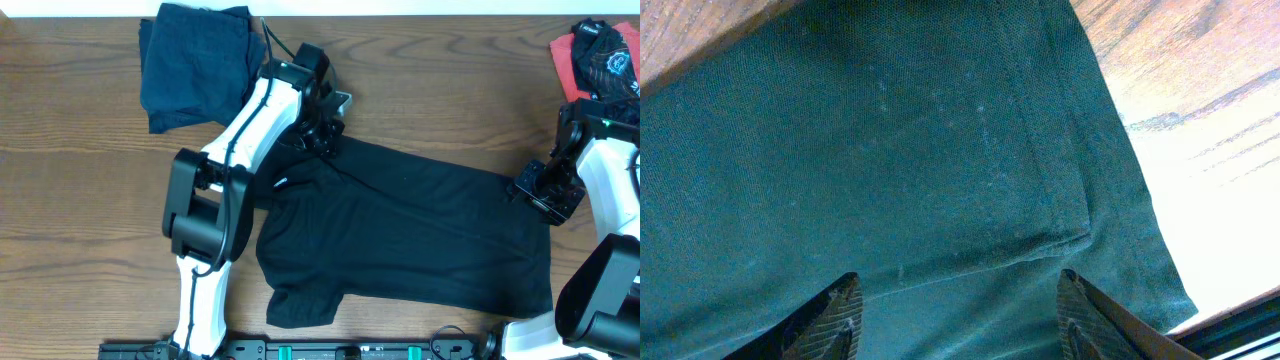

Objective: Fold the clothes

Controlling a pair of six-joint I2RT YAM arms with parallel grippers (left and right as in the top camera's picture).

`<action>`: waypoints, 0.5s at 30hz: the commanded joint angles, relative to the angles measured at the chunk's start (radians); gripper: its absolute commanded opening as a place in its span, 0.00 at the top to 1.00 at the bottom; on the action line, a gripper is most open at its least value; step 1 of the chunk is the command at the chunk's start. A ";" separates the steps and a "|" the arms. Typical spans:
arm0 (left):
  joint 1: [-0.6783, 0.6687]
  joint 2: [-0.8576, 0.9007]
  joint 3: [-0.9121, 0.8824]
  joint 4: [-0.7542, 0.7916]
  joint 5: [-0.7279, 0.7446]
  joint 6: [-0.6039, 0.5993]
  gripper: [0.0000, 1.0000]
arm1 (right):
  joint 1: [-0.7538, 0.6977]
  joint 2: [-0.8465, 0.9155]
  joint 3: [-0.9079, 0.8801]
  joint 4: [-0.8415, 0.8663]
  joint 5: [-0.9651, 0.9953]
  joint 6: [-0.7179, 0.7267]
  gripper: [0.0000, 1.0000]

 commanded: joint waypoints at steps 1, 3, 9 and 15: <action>0.003 0.031 -0.005 -0.003 -0.007 -0.017 0.85 | 0.013 -0.004 -0.007 -0.004 -0.003 -0.011 0.43; 0.003 0.045 -0.006 -0.007 -0.008 -0.020 0.85 | 0.018 -0.004 -0.011 0.001 -0.004 -0.011 0.44; 0.005 0.074 -0.010 -0.008 -0.008 -0.039 0.85 | 0.042 -0.004 -0.048 0.029 -0.004 -0.011 0.46; 0.005 0.110 -0.011 -0.042 -0.010 -0.040 0.85 | 0.055 -0.004 -0.142 0.108 -0.026 -0.001 0.47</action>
